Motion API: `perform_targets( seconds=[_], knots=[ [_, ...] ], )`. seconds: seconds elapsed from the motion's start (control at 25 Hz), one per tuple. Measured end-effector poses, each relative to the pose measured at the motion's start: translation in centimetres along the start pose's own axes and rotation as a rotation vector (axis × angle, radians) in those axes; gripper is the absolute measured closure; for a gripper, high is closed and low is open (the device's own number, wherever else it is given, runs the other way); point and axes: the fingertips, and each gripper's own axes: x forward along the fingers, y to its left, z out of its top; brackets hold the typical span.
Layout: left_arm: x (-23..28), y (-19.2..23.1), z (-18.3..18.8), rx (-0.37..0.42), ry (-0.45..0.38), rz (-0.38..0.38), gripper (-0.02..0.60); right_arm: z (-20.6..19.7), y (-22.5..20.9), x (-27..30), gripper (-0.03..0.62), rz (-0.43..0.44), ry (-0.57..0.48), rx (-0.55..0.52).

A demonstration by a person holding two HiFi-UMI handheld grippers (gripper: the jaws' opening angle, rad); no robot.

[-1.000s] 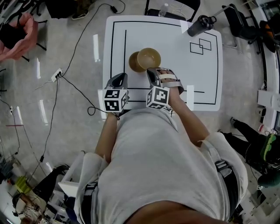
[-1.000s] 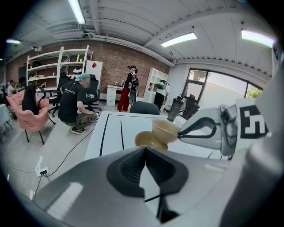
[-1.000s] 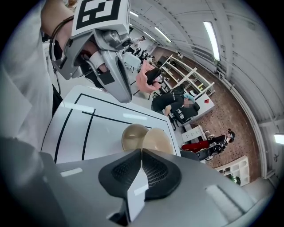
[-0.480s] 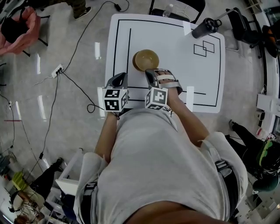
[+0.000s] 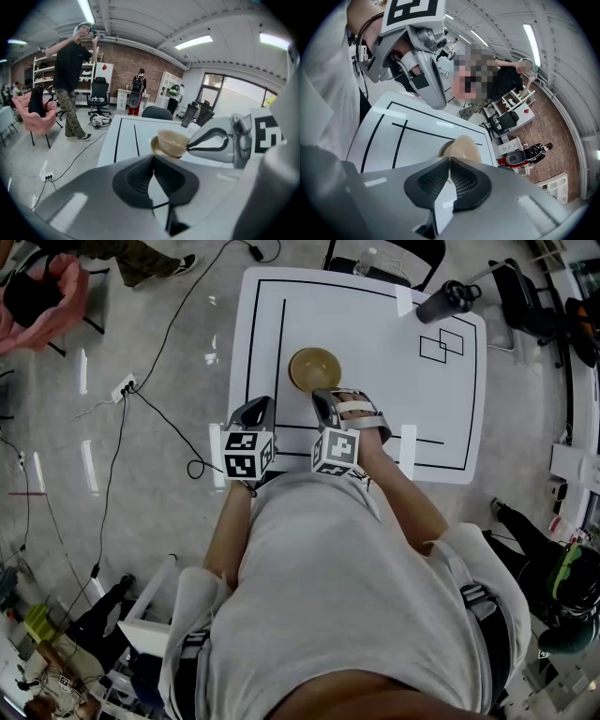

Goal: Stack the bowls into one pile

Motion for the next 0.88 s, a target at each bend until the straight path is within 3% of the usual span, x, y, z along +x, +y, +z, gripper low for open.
perform_targets(
  seconds=[0.88],
  knots=[
    [-0.1, 1.5, -0.6, -0.027, 0.007, 0.012, 0.580, 0.4, 0.5, 1.4, 0.579, 0.029, 0.018, -0.018]
  ],
)
